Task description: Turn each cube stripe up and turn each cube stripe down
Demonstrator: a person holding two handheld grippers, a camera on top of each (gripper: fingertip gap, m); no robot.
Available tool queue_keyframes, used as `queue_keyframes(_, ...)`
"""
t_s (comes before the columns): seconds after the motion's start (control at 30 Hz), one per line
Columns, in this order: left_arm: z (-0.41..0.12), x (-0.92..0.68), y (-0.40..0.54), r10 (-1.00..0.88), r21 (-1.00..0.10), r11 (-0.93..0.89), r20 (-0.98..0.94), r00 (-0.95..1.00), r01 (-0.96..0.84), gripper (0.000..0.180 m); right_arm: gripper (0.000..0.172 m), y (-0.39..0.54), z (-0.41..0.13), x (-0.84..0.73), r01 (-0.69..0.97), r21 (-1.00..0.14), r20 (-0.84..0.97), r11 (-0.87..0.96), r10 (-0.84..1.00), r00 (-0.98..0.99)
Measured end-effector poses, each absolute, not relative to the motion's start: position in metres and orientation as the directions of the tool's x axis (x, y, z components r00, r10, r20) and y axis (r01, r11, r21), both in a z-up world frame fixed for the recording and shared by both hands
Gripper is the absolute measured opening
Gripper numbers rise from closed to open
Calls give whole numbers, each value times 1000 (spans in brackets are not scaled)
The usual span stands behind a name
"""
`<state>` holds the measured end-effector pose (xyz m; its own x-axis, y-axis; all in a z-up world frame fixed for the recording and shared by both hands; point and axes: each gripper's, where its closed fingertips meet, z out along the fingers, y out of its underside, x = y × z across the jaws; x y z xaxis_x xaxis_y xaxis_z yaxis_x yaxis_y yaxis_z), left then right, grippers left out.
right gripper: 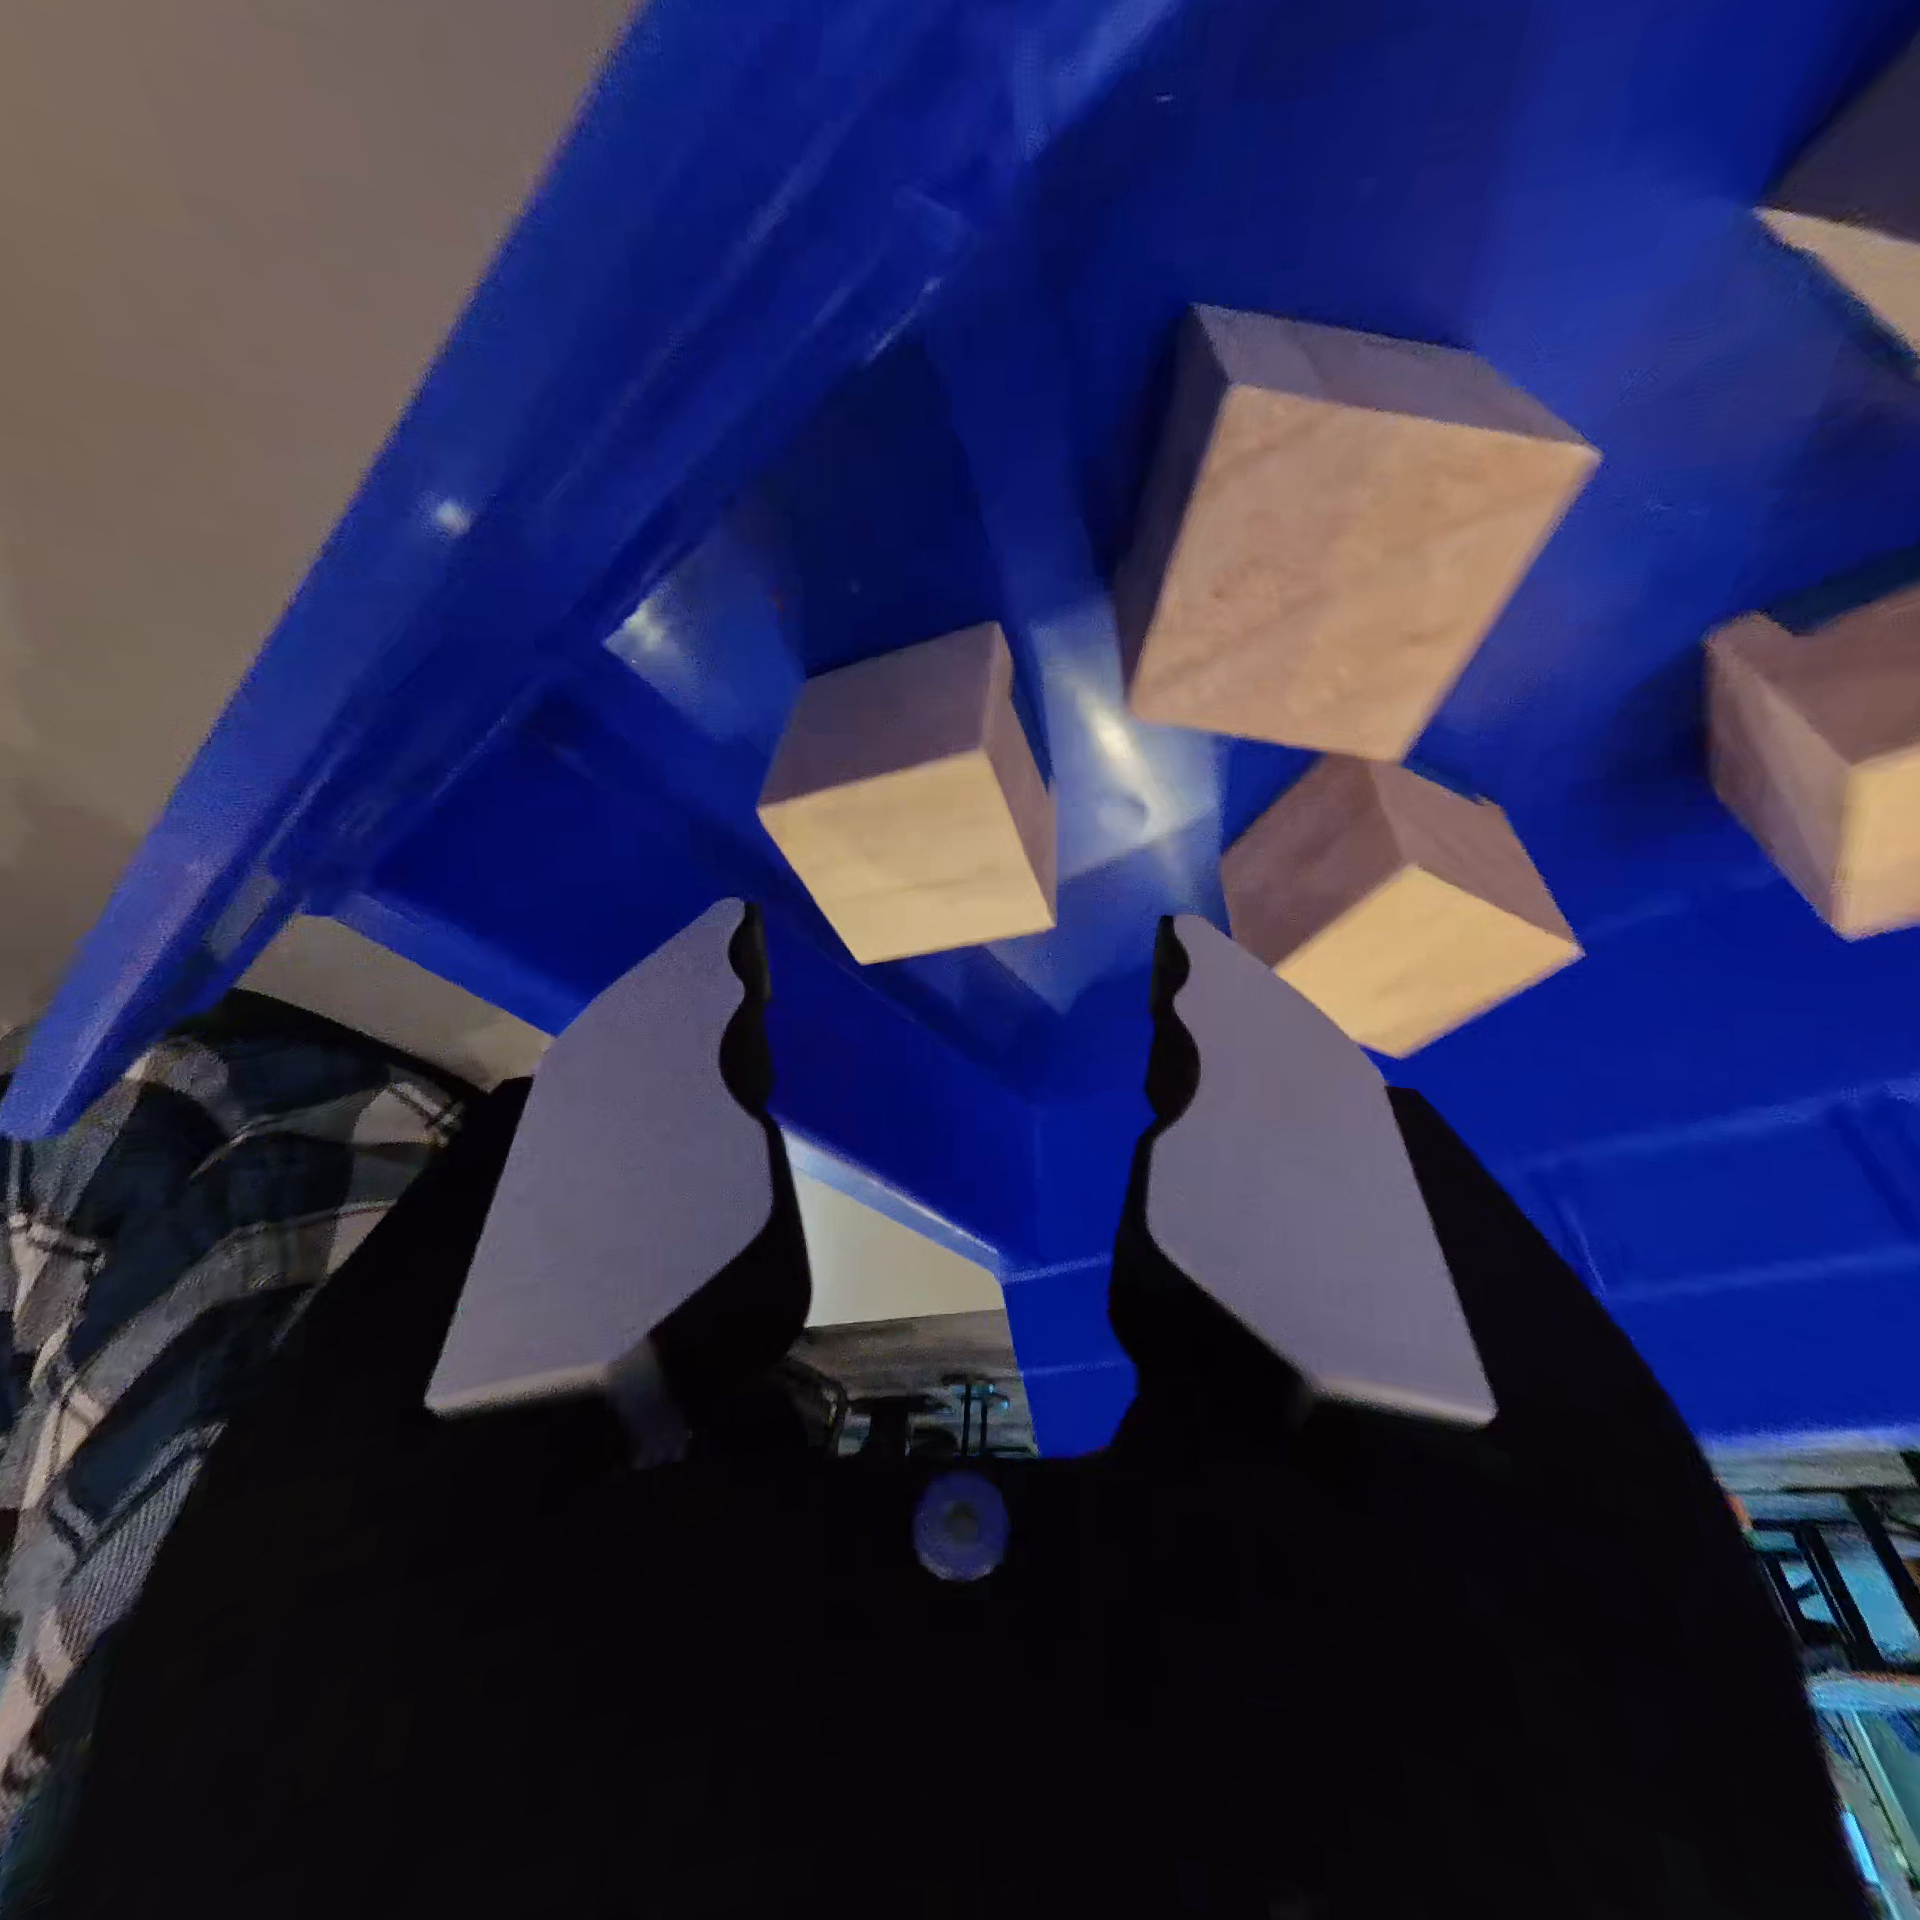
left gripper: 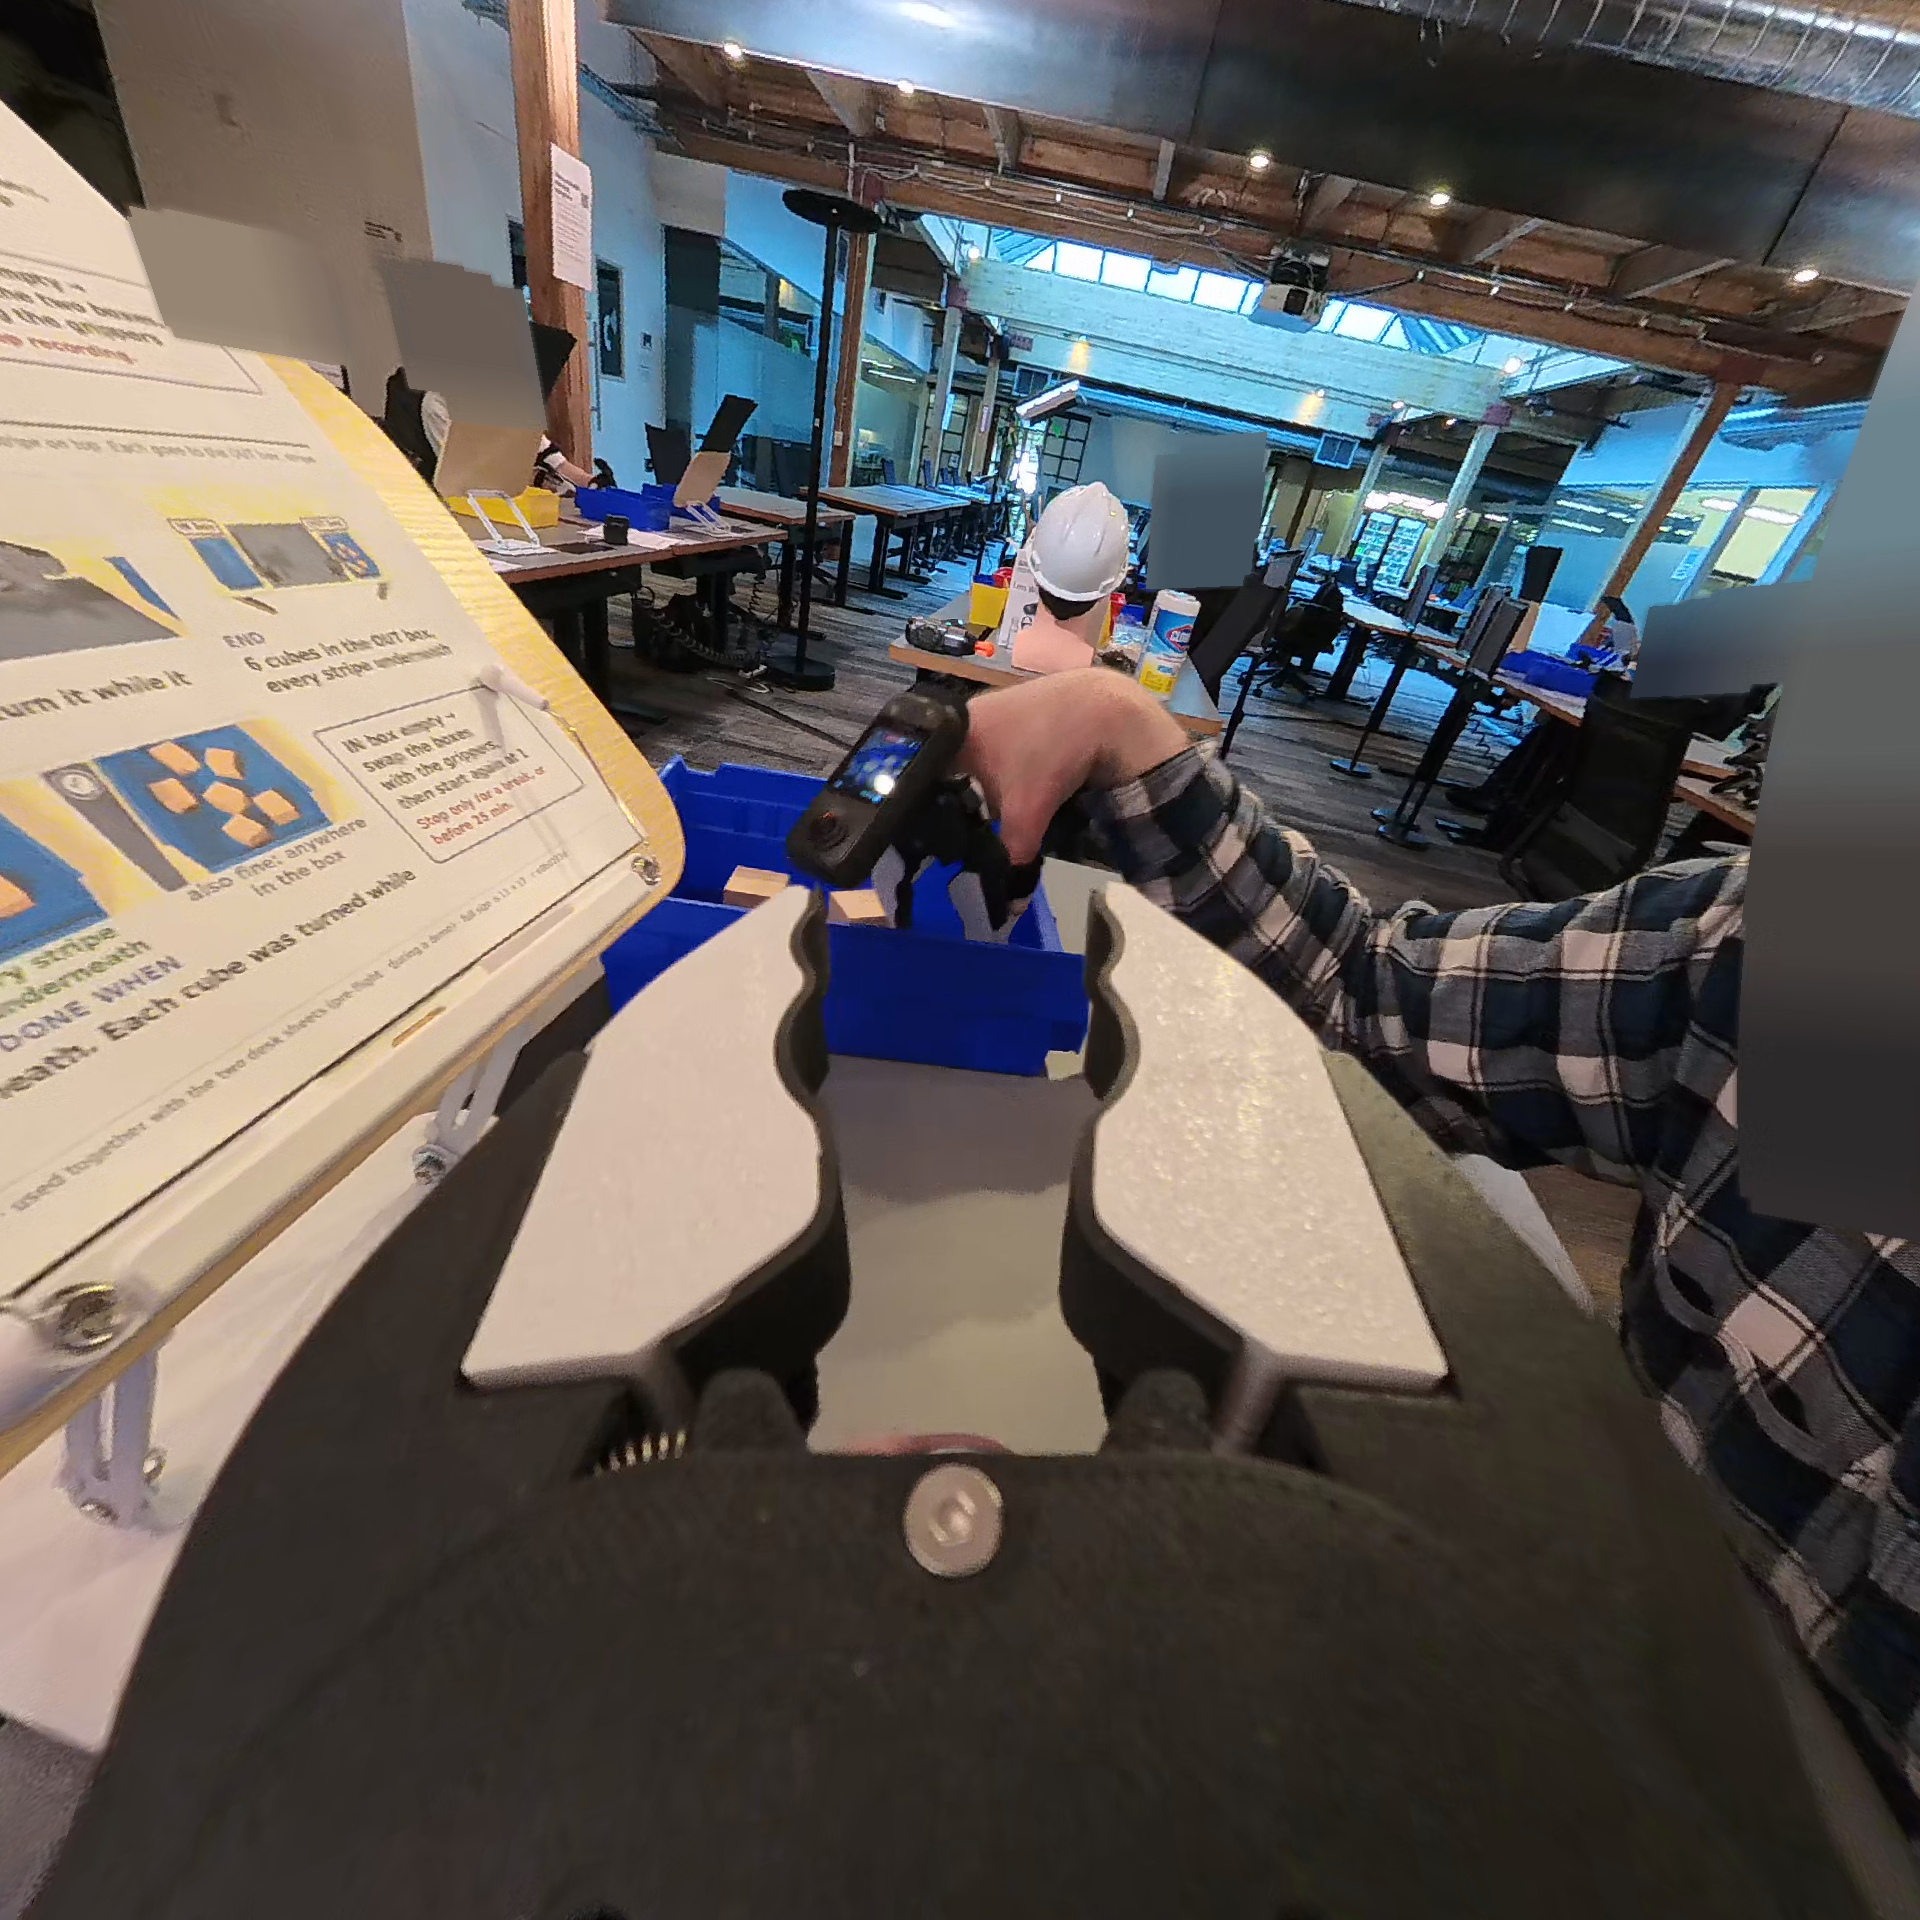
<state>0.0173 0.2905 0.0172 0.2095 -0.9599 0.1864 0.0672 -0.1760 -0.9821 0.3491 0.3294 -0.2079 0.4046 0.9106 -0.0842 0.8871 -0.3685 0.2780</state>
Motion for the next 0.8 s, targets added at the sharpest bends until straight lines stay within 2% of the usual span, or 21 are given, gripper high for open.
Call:
queue_keyframes(0.03, 18, 14, 293, -958, -985, -164, 173, 229, 58, 46, 73, 333, -202, 350, 887, 261, -53, -380, 912, 407)
queue_keyframes(0.2, 15, -31, 326, -882, -989, -76, 7, 471, -127, 48, 64, 344, -175, 342, 909, 166, 75, -381, 924, 374)
queue_keyframes(0.27, 13, -61, 344, -814, -976, -66, -69, 577, -210, 49, 70, 347, -172, 337, 919, 159, 111, -361, 931, 347)
queue_keyframes(0.37, -7, -113, 374, -670, -897, -58, -290, 683, -438, 52, 65, 340, -174, 330, 929, 185, 98, -321, 947, 307)
queue_keyframes(0.53, -60, -178, 411, -545, -710, -208, -487, 682, -673, 59, 63, 339, -173, 320, 936, 194, 121, -293, 954, 274)
queue_keyframes(0.73, -120, -216, 433, -546, -503, -367, -565, 619, -782, 64, 61, 341, -169, 309, 951, 180, 150, -251, 963, 226)
queue_keyframes(0.8, -137, -222, 436, -554, -481, -427, -530, 642, -766, 65, 60, 342, -169, 307, 953, 178, 157, -247, 963, 220)
